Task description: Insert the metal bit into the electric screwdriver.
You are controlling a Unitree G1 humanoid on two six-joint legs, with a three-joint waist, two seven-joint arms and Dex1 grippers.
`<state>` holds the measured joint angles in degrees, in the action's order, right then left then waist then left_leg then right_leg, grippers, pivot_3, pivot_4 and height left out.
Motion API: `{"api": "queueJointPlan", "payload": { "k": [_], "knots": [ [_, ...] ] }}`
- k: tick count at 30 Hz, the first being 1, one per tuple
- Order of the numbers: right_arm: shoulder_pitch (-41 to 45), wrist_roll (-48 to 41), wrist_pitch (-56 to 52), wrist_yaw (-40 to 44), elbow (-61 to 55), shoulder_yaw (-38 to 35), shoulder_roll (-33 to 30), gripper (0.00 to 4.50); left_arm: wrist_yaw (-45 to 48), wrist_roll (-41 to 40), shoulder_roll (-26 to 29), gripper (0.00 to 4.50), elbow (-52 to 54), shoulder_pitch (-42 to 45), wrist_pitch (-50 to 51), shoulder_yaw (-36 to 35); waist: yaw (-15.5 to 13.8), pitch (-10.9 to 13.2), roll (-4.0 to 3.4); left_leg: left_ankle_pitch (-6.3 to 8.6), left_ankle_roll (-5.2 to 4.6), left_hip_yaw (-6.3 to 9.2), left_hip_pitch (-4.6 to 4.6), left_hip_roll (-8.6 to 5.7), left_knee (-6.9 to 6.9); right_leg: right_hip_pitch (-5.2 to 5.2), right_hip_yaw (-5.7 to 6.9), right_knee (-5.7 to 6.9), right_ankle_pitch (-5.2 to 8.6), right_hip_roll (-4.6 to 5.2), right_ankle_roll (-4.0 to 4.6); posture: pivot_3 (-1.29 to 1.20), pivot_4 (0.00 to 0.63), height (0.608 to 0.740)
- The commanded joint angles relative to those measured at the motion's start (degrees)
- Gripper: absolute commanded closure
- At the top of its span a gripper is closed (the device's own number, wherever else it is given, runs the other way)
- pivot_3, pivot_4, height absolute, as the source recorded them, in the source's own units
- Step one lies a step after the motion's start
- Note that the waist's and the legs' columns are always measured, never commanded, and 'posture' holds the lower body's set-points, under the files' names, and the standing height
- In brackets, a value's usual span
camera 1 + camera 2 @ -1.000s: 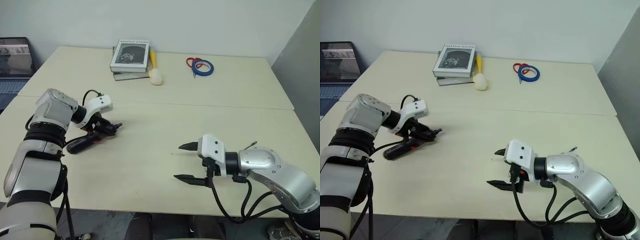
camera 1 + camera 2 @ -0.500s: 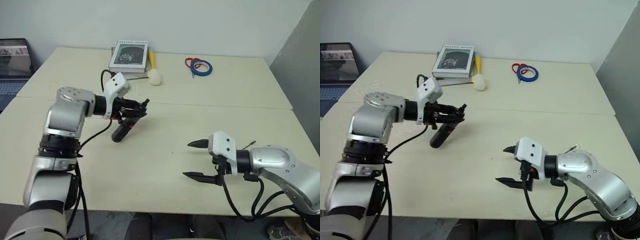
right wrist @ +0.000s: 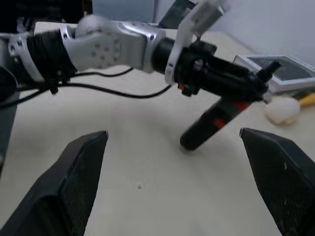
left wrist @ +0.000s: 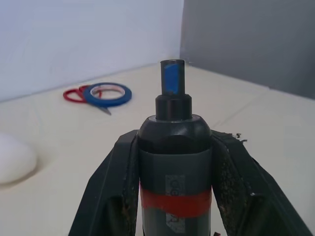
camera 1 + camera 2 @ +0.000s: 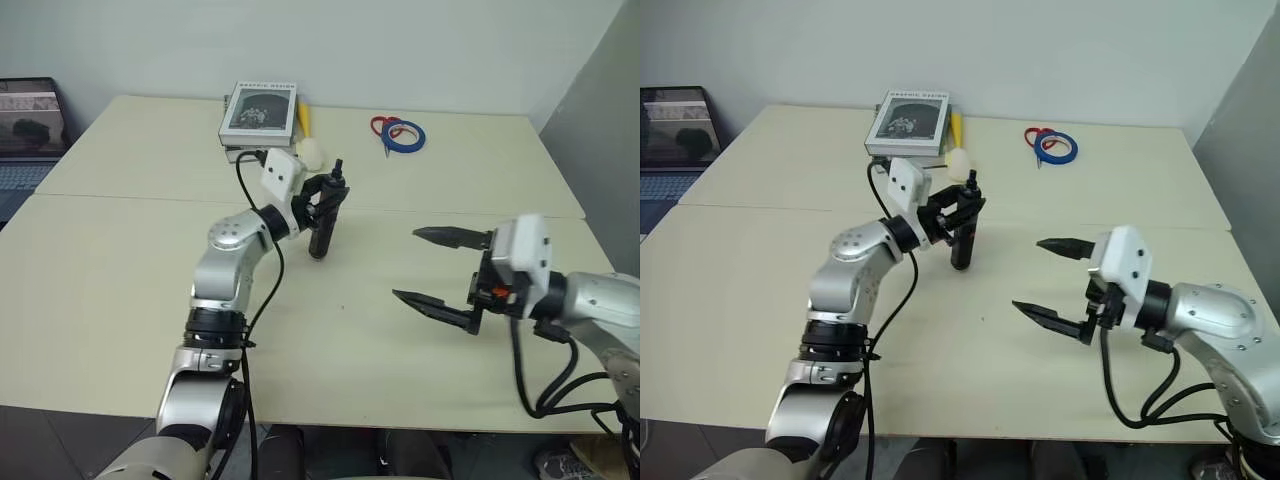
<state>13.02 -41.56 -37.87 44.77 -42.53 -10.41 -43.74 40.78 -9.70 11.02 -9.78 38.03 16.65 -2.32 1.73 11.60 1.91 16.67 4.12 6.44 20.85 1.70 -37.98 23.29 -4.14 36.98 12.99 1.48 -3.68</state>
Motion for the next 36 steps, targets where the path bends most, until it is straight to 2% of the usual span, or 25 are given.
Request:
{"api": "queueJointPlan", "payload": {
  "k": [1,7,14,29,36],
  "knots": [
    [-0.2,-3.8,-1.0,-0.6,-2.4,-3.1,-1.5,0.00,-1.8,-0.4,-0.6,2.84,2.6,-2.4,-3.7,0.7,0.1,0.0,-0.04,0.00,0.00,0.00,-0.01,0.00,0.00,0.00,-0.01,0.01,0.00,-0.01,0.00,0.00,0.150,0.740],
    [-0.1,-8.4,-3.6,-1.5,-3.8,-4.1,-4.2,0.00,-3.4,0.2,0.5,2.84,4.8,-9.8,-8.1,1.6,0.0,-0.1,-0.07,0.00,0.00,-0.03,-0.09,0.00,-0.01,-0.10,-0.03,0.00,0.07,0.00,-0.13,0.00,0.150,0.740],
    [1.4,-7.3,-1.9,0.9,-1.0,-2.8,-6.4,0.00,-4.9,-1.4,3.5,2.84,10.3,-14.8,-6.4,0.4,0.1,-0.4,-0.18,-0.01,-0.02,-0.05,-0.20,0.02,0.00,-0.14,-0.07,0.01,0.02,-0.04,-0.27,0.00,0.150,0.740],
    [3.5,-1.7,1.9,3.8,3.9,0.7,-6.8,0.00,-7.6,-3.8,5.0,2.84,12.2,-14.1,-7.2,0.0,0.1,-0.5,-0.19,-0.14,-0.17,-0.05,-0.23,0.02,0.00,-0.15,-0.10,0.00,-0.10,-0.08,-0.36,0.00,0.150,0.740],
    [1.8,2.5,3.5,8.7,9.2,-3.6,-13.4,0.00,-2.0,-9.3,5.6,2.84,20.9,-14.1,-2.9,3.4,0.0,-0.4,-0.19,-0.14,-0.17,-0.04,-0.04,0.01,0.01,-0.06,-0.10,-0.10,-0.11,-0.07,-0.37,0.00,0.150,0.740]
  ]
}}
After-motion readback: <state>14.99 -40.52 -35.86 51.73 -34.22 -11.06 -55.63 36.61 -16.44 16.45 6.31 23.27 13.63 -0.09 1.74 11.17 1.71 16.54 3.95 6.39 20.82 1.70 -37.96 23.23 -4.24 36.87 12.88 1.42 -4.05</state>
